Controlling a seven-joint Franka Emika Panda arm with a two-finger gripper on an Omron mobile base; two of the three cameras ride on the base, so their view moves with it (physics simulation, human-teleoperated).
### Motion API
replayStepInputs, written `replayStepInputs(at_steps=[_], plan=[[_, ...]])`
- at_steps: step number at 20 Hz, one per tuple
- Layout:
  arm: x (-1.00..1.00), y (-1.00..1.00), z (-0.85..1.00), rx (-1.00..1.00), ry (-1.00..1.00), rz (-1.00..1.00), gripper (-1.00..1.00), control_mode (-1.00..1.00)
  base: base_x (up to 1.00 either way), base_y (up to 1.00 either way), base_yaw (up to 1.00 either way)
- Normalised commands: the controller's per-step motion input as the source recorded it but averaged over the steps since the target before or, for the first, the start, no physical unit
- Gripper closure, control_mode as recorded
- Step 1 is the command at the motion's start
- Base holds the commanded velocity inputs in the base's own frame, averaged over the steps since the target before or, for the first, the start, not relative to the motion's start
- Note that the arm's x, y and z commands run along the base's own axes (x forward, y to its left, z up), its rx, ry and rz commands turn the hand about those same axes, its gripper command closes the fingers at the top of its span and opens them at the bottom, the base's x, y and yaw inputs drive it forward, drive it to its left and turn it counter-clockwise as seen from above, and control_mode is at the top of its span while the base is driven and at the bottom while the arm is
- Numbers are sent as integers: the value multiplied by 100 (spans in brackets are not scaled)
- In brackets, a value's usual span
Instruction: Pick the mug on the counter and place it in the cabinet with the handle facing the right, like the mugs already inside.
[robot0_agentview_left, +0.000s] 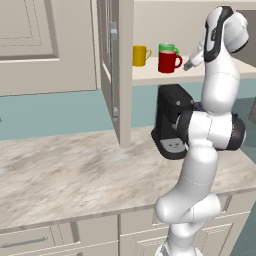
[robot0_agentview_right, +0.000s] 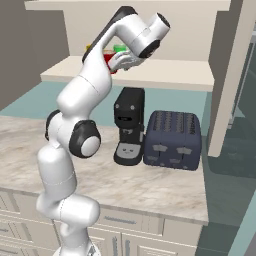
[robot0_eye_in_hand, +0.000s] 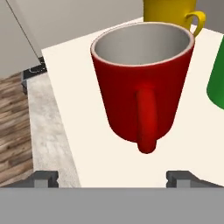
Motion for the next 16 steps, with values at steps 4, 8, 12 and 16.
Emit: replayStepInputs(at_steps=[4,8,12,16], plan=[[-50,0,-50,-2,-7,1,-100,-100,0,0,0],[-51,0,-64,0,-5,0,-100,-100,0,0,0],[-69,3,-23,0,-11,0,-100,-100,0,0,0],[-90,3,-10,0,-16,0,-100,-100,0,0,0]])
